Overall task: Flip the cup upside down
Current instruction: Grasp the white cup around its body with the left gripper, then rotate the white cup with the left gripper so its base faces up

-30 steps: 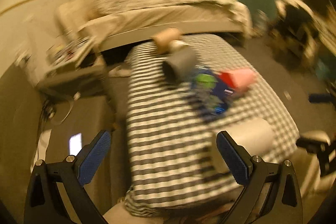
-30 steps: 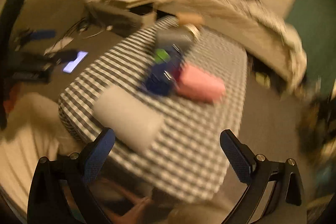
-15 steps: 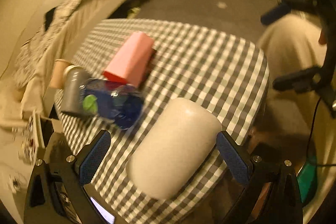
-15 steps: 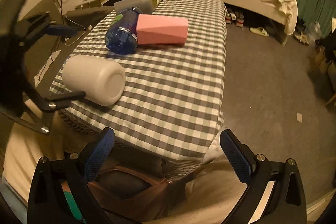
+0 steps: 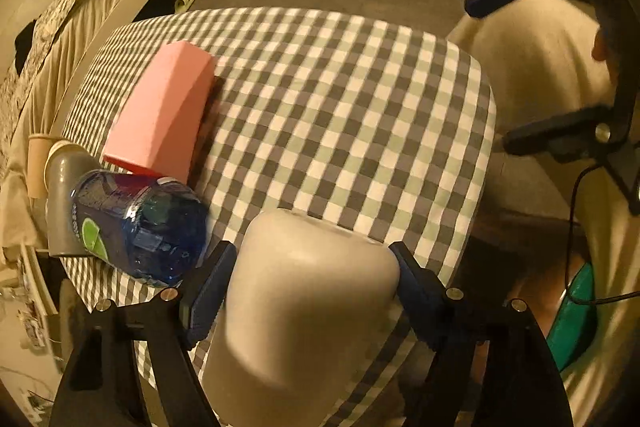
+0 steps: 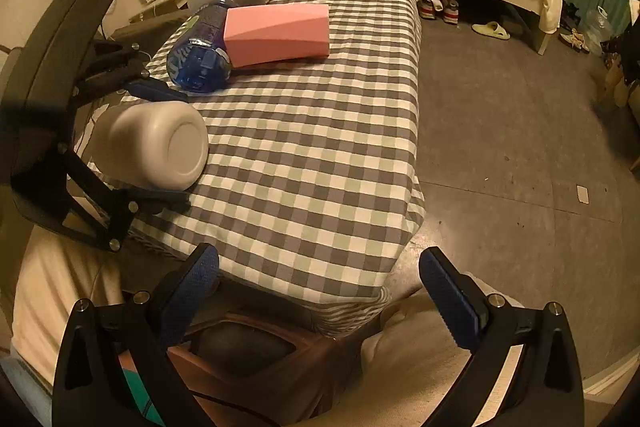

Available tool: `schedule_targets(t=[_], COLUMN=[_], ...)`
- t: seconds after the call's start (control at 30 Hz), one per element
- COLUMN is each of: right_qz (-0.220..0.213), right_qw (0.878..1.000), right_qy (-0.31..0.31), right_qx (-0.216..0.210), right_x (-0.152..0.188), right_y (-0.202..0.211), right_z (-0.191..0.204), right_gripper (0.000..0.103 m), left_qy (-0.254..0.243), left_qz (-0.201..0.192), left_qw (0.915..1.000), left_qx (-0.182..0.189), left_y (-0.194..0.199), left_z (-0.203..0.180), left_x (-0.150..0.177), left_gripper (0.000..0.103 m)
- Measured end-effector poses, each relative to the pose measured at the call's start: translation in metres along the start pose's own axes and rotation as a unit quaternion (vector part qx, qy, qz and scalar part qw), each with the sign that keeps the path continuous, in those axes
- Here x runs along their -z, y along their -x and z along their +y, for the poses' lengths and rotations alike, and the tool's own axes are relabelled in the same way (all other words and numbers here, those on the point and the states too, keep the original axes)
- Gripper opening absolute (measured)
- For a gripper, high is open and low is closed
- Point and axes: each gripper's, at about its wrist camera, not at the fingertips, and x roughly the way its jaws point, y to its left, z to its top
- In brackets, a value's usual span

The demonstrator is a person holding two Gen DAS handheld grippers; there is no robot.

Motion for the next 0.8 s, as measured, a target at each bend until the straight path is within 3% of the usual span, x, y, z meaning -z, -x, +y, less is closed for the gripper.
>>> schedule_targets(t=[0.13,0.23,0.37,0.53,0.63,0.77,0.8], right_qz=[-0.003,-0.006,-0.007,-0.007,-0.009,-0.007,-0.007], right_qw=[1.0,1.0,1.0,1.0,0.999,0.999,0.999], right_qy=[0.004,0.007,0.014,0.028,0.039,0.04,0.04], right_qx=[0.0,0.0,0.003,0.008,0.012,0.011,0.01], right_x=[-0.003,-0.005,-0.006,-0.005,-0.004,-0.005,-0.005], right_y=[0.001,0.002,0.001,0.002,0.004,0.003,0.003], right_z=[0.003,0.007,0.013,0.025,0.031,0.037,0.038], right_gripper=[0.101,0.101,0.101,0.101,0.101,0.101,0.101], left_qy=[0.073,0.143,0.248,0.351,0.391,0.426,0.428], left_qz=[-0.038,-0.087,-0.156,-0.198,-0.183,-0.185,-0.183], left_qw=[0.9966,0.9858,0.9558,0.915,0.9004,0.8848,0.8843], left_qx=[0.001,-0.006,-0.022,-0.023,-0.052,-0.035,-0.034], left_y=[0.014,0.029,0.042,0.047,0.043,0.037,0.035], left_z=[0.025,0.043,0.06,0.067,0.066,0.067,0.065], left_x=[0.006,0.014,0.029,0.062,0.084,0.1,0.099], left_gripper=[0.079,0.079,0.078,0.076,0.075,0.075,0.075])
